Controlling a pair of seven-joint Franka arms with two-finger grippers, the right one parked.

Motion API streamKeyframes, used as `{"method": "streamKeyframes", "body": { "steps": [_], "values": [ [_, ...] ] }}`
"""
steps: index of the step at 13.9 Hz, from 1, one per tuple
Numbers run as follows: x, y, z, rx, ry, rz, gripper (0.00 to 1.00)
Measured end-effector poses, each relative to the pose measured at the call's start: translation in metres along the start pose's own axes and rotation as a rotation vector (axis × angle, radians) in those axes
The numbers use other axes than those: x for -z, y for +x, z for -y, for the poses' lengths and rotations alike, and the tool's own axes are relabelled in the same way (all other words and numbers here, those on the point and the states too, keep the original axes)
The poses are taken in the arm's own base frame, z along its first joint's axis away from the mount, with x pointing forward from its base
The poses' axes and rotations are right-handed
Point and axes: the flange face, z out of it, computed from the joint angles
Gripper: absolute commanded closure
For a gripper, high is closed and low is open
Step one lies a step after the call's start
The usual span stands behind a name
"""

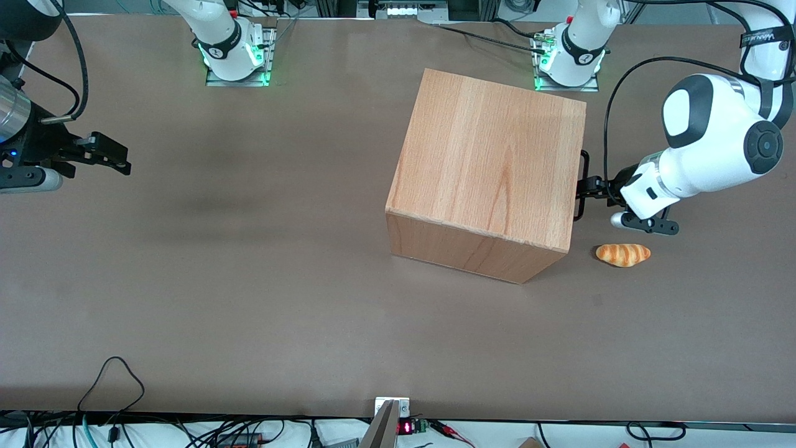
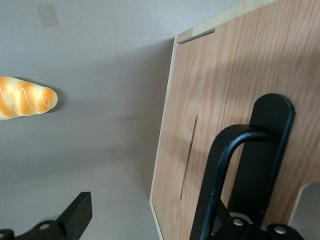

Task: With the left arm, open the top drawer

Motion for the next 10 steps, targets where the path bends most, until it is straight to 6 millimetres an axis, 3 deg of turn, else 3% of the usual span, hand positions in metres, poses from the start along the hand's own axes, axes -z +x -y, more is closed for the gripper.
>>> {"method": "streamKeyframes", "body": {
  "steps": [4, 10],
  "values": [
    [0.0, 0.003, 0.008, 0.011, 0.001, -0.016, 0.0],
    [0.009, 0.004, 0.039, 0.06, 0.001, -0.047, 0.0]
  ]
}}
